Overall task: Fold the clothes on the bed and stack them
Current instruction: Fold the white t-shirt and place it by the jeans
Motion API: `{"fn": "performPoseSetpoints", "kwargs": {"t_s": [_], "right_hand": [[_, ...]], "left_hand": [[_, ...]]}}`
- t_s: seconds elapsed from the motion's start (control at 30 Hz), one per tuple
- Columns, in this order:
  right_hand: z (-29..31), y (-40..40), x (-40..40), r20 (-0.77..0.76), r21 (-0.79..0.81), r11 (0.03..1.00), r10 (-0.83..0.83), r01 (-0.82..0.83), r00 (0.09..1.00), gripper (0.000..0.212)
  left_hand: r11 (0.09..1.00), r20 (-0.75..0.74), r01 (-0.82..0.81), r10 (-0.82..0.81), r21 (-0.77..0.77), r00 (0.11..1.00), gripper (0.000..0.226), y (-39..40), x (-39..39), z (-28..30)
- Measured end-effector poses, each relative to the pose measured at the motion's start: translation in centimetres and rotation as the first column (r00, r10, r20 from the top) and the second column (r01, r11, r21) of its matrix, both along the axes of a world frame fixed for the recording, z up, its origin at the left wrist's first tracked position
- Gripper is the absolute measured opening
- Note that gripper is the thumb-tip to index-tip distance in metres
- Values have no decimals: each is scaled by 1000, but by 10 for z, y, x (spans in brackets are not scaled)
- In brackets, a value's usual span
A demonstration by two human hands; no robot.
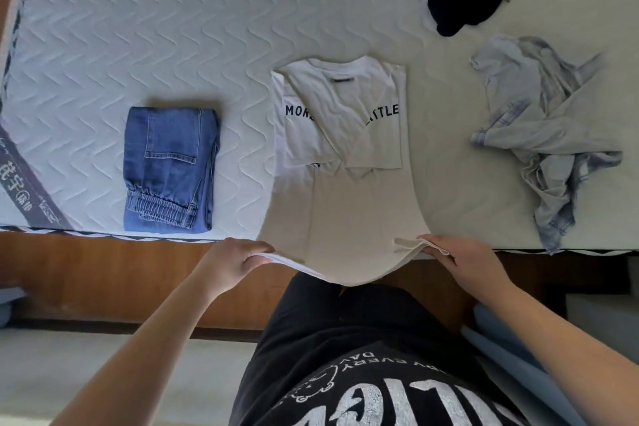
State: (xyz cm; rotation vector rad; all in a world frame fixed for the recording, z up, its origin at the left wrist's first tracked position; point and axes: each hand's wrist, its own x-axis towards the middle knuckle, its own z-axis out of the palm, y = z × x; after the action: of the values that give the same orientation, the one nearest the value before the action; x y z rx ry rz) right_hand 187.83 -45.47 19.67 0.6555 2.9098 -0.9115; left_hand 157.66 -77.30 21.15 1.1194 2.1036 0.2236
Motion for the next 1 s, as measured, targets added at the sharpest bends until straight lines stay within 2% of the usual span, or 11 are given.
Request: {"fn": "performPoseSetpoints", "kwargs": {"t_s": [0.1, 0.3, 0.43, 0.57, 0.8, 1.0], "right_hand": [[2, 5, -17, 34, 1, 999, -47, 47, 998, 23], [14, 37, -70, -30, -61, 998, -29, 27, 999, 25], [25, 58, -102, 42, -158, 987, 6, 1, 999, 34], [21, 85, -139, 79, -216, 976, 14, 4, 997, 32], [-13, 149, -202, 125, -223, 975, 11, 17, 992, 20], [-46, 206, -253, 149, -264, 960, -54, 92, 987, 21]], "left_hand": [[1000, -12, -20, 20, 15, 1000, 25, 12, -15, 4], [996, -20, 20, -18, 82, 1000, 25, 55, -62, 8], [995, 37, 49, -52, 84, 998, 26, 86, -102, 4], [995, 131, 97, -100, 26, 986, 29, 122, -144, -7], [981, 125, 176, -165, -86, 978, 29, 188, -204, -34], [970, 79, 181, -170, -164, 982, 29, 238, -255, -57]]}}
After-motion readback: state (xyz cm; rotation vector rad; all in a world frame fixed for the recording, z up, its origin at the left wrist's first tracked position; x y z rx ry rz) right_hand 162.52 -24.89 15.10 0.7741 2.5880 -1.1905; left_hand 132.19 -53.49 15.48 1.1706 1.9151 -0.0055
